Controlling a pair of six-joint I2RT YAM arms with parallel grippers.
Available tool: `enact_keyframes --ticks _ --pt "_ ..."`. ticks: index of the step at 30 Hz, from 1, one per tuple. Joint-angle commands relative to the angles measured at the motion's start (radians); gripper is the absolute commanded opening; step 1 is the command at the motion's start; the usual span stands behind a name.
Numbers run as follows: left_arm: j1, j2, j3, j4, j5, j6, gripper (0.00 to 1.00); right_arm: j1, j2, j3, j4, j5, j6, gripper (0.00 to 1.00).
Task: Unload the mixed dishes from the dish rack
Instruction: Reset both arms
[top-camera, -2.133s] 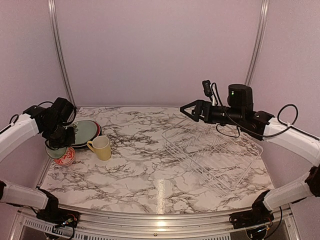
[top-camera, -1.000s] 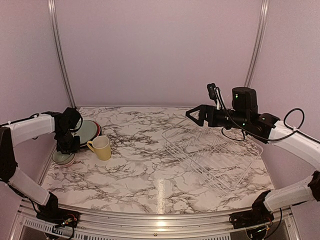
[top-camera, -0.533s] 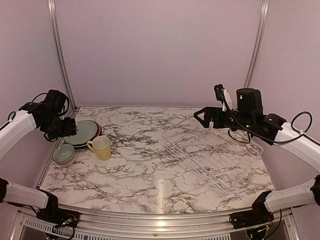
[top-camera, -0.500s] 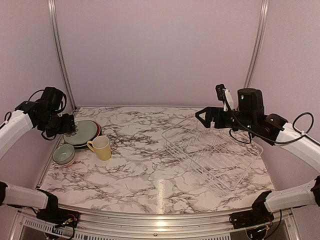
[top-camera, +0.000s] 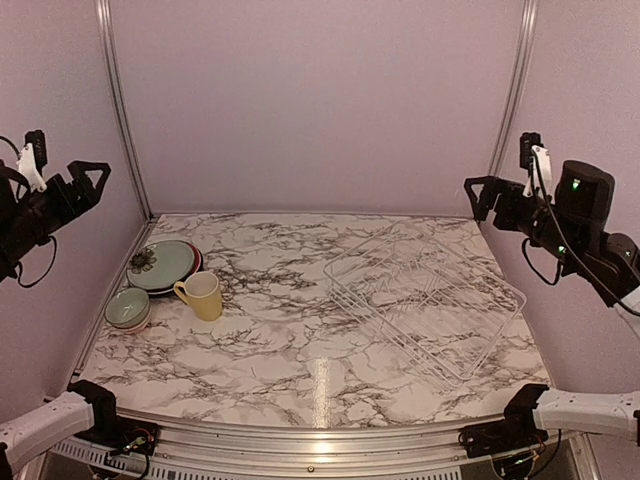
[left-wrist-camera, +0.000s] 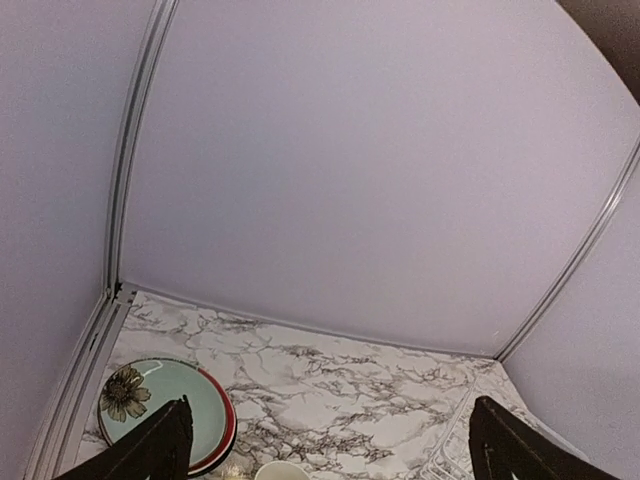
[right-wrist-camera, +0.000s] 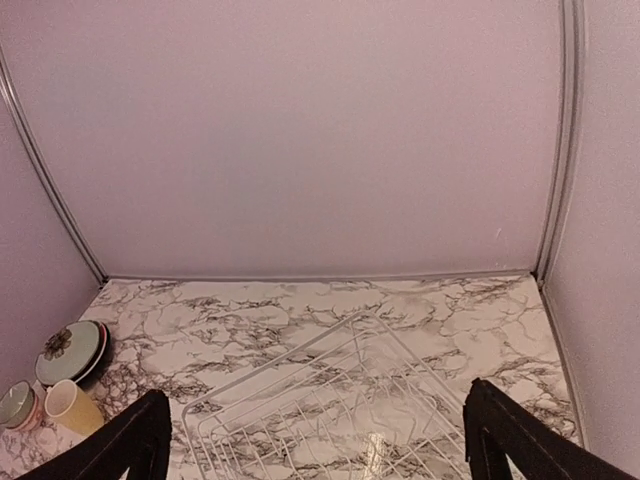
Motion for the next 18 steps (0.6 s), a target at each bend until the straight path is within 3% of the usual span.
enact_keyframes --ticks 1,6,18 --pt "0.005 -0.168 -0.105 0.335 0.075 0.032 0.99 -0.007 -0.079 0.074 -0.019 0.141 -0.050 0.99" --pt "0.006 -0.284 -0.176 0.484 0.057 0.045 0.99 -0.007 -0.132 0.122 0.000 0.124 -0.084 0.99" --pt "0.005 -0.291 -0.143 0.433 0.052 0.056 0.99 -0.007 -0.147 0.144 0.009 0.156 -0.087 0.99"
